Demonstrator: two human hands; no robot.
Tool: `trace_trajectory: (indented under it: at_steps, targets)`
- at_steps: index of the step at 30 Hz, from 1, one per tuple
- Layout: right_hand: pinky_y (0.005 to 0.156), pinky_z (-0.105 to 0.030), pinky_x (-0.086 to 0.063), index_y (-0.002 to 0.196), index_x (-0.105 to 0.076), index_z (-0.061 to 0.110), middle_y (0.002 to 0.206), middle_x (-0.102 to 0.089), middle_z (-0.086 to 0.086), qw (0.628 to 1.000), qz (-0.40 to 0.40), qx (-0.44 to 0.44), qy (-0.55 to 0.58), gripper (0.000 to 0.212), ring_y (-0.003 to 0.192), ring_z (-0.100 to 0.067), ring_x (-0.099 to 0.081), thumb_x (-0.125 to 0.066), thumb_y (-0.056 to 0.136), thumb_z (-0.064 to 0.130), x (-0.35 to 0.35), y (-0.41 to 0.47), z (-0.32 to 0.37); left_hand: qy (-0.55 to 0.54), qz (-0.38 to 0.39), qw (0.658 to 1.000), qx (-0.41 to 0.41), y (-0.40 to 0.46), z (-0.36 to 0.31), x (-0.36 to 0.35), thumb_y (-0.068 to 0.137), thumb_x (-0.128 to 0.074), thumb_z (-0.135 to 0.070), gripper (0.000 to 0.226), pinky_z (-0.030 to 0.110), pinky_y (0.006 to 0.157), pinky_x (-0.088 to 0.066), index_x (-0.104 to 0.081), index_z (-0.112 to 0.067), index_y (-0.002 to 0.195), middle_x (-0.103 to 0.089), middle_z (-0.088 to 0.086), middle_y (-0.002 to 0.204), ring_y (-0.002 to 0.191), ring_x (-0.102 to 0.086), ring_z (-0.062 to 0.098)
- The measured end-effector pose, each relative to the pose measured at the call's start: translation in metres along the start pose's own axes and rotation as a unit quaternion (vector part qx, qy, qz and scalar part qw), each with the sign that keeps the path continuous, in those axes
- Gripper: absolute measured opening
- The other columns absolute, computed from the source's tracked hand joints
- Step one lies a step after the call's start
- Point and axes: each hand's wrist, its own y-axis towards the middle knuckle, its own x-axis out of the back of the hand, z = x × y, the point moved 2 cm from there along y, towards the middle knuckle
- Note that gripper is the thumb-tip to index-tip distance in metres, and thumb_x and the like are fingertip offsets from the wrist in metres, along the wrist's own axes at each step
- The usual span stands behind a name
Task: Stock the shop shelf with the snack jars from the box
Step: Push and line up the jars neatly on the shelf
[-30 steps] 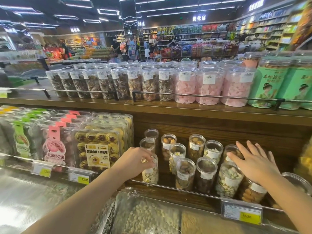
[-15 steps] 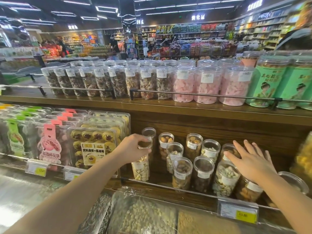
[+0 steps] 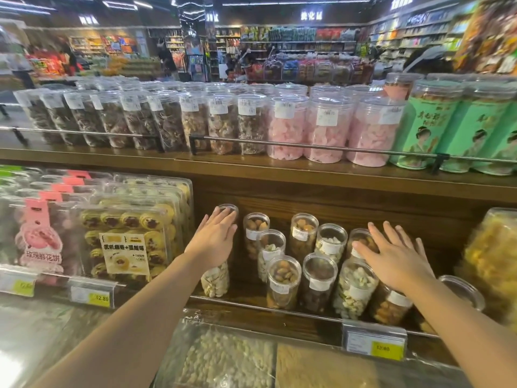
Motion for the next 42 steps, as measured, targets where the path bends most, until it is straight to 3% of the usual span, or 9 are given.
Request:
trace_trajectory:
  at_steps: [11,17,30,42]
  targets:
    - [0.123,-0.05,0.008,0.161,0.008,0.033,0.169,0.013,0.004,1.0,0.009,0.0,0.005,0.09,0.154,-0.018,0.015,0.006,0.085,0.081,0.002,0.002,0.009,0.064,0.004,0.997,-0.04,-0.005,0.001,0.001,0.107,-0.015,-0.054,0.053,0.038,0.124,0.01,-0.029,-0.044,0.156,-0.011,-0.013,0.168,0.156,0.007,0.012]
    - [0.123,-0.048,0.014,0.159,0.014,0.032,0.166,0.021,0.007,0.999,0.021,-0.014,0.044,0.088,0.151,-0.014,0.024,0.013,0.084,0.078,0.002,-0.001,0.008,0.053,0.007,0.998,-0.036,-0.003,0.0,0.0,0.107,-0.014,-0.053,0.052,0.038,0.125,0.006,-0.025,-0.045,0.157,-0.011,-0.013,0.168,0.155,0.008,0.011]
    - [0.122,-0.052,0.013,0.16,0.015,0.024,0.167,0.022,0.0,0.998,0.035,-0.026,0.035,0.077,0.152,-0.018,0.024,0.002,0.097,0.067,0.0,0.001,0.029,0.042,0.023,0.998,-0.027,-0.002,0.0,0.0,0.106,-0.015,-0.054,0.053,0.038,0.127,0.0,-0.023,-0.045,0.158,-0.013,-0.012,0.168,0.156,-0.001,0.012]
    - [0.122,-0.054,0.013,0.16,0.015,0.025,0.167,0.022,-0.001,0.999,0.035,0.01,0.033,0.077,0.152,-0.019,0.025,0.001,0.098,0.068,0.0,-0.007,0.08,0.046,0.057,0.997,-0.016,-0.003,-0.003,0.003,0.091,-0.012,-0.082,0.076,0.042,0.127,0.0,-0.016,-0.047,0.158,-0.004,-0.014,0.169,0.156,0.004,0.01]
